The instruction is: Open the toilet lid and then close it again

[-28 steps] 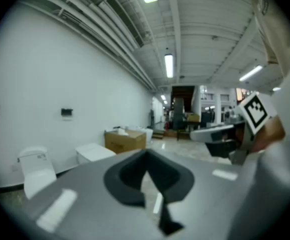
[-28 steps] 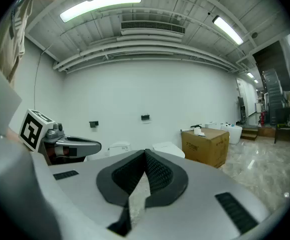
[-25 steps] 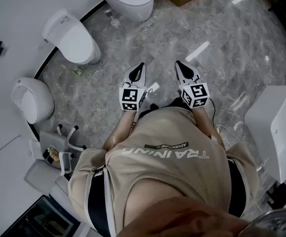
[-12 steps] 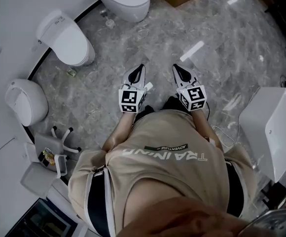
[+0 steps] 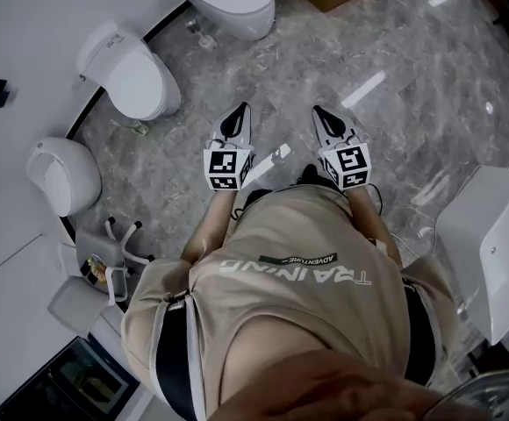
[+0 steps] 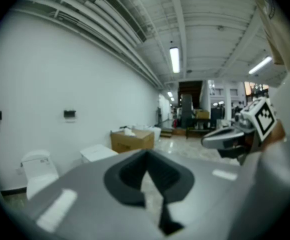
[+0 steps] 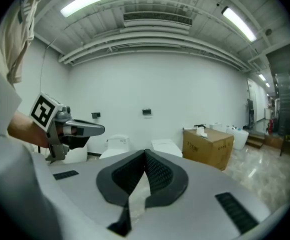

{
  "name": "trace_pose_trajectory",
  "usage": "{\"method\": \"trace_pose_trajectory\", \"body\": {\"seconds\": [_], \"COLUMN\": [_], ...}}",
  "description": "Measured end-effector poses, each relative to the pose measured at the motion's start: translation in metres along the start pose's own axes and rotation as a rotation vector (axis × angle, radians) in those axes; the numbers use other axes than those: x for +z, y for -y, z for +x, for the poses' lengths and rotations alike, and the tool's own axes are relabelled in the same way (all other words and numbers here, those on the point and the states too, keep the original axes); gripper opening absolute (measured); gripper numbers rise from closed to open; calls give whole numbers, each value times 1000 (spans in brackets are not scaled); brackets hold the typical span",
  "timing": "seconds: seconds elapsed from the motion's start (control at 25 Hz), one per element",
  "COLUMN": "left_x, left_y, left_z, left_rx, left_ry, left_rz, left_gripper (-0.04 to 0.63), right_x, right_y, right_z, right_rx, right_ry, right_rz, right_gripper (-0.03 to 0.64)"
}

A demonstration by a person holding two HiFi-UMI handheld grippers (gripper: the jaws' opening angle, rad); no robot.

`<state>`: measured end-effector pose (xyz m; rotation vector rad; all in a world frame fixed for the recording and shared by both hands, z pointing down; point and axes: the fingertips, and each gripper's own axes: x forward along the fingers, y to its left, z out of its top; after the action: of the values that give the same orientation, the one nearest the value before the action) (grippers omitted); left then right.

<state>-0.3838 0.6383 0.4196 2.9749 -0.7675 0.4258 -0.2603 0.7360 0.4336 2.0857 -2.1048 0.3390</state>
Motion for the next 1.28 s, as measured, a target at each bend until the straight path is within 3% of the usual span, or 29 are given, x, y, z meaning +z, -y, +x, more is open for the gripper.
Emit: {"method": "trace_pose_trajectory", "body": {"seconds": [0.12,0.32,0.4,0.52,0.64,0.92,1.16,1.28], "left_x": [-1,4,7,7,14,0,34,41], "left_y": [-1,23,24,5,-10,-41,-85,-110], "left_z": [22,64,76,90,105,144,202,225], "left_rx": [31,23,12,39,50,-36,-90,-97], "left_ry": [-22,-14,-20,-77,-86,-117,-56,-40], "left_rz": [0,-30,-3,42,21,-40,-19,-33], "left_gripper": [3,3,3,3,3,3,3,3], "right_x": [4,-1,-3,-1,5,22,52,61], "right_y": [22,66,75,83,96,115,136,144], "right_z": [10,25,33,47,68,118,171,198], "right_rx": [18,56,67,83,89,12,-40,-55], "right_ry": [13,11,7,-5,-16,-35,-35,-8], "right_rz": [-29,35,72,88,97,106,105,175], "right_gripper": [11,11,11,11,12,11,11,11]}}
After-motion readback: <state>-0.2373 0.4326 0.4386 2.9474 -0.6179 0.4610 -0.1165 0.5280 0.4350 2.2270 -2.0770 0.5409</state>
